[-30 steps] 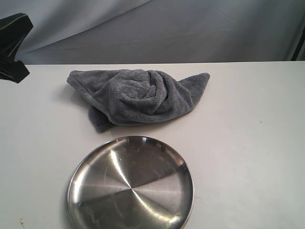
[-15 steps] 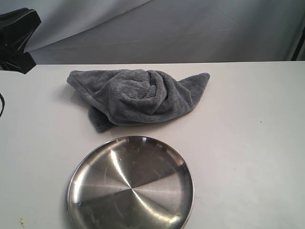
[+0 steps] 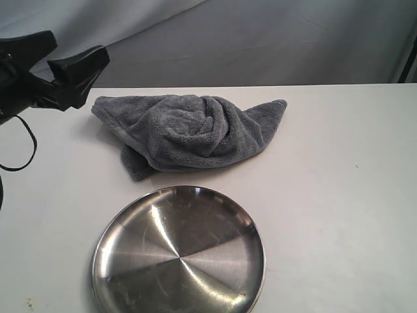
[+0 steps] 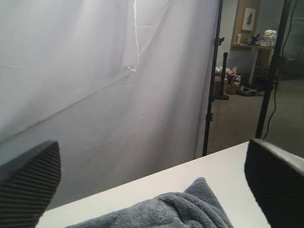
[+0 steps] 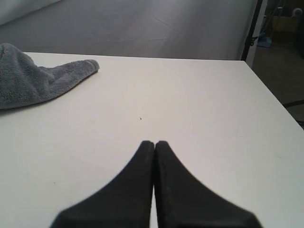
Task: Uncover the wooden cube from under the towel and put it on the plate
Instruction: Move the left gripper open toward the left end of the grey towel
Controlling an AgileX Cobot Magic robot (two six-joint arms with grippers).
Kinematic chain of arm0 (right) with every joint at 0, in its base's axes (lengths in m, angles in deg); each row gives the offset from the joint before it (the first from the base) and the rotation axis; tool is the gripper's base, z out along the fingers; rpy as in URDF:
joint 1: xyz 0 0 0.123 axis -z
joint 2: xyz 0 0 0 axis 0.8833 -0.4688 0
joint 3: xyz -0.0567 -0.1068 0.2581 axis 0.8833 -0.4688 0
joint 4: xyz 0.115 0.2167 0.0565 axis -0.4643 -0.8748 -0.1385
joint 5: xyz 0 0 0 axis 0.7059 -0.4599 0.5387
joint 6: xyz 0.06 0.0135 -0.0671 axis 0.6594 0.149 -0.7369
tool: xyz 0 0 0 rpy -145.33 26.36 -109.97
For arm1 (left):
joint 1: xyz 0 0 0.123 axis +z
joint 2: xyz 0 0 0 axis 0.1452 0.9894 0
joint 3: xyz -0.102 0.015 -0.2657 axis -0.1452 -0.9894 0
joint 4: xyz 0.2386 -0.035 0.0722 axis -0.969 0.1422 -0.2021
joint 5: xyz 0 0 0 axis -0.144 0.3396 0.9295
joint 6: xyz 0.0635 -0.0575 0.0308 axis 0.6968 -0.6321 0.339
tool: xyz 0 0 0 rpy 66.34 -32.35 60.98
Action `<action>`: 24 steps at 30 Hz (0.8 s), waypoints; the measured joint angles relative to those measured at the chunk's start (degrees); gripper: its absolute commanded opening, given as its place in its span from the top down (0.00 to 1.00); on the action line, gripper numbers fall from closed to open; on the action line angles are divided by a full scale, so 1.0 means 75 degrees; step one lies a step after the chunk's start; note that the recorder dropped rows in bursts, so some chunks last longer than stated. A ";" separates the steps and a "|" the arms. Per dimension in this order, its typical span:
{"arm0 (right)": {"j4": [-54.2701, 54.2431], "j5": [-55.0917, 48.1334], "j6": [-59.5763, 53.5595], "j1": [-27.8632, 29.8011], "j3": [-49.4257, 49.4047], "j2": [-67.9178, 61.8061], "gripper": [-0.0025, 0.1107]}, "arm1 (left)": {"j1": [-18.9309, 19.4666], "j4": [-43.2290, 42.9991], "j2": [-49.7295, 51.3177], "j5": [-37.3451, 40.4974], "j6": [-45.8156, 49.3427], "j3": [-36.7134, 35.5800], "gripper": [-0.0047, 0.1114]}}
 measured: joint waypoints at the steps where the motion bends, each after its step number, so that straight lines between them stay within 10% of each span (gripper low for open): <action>1: 0.0000 0.0000 0.0000 0.0000 0.0000 0.0000 0.98 | 0.0000 -0.0019 0.0135 -0.0151 0.0000 0.0001 0.06; 12: 0.0000 0.0000 0.0000 0.0000 0.0000 0.0000 0.98 | 0.0000 0.0037 0.1737 -0.1492 0.0000 0.0068 0.06; 24: 0.0000 0.0000 0.0000 0.0000 0.0000 0.0000 0.98 | -0.1002 0.0205 0.3082 -0.0434 0.0458 0.1667 0.06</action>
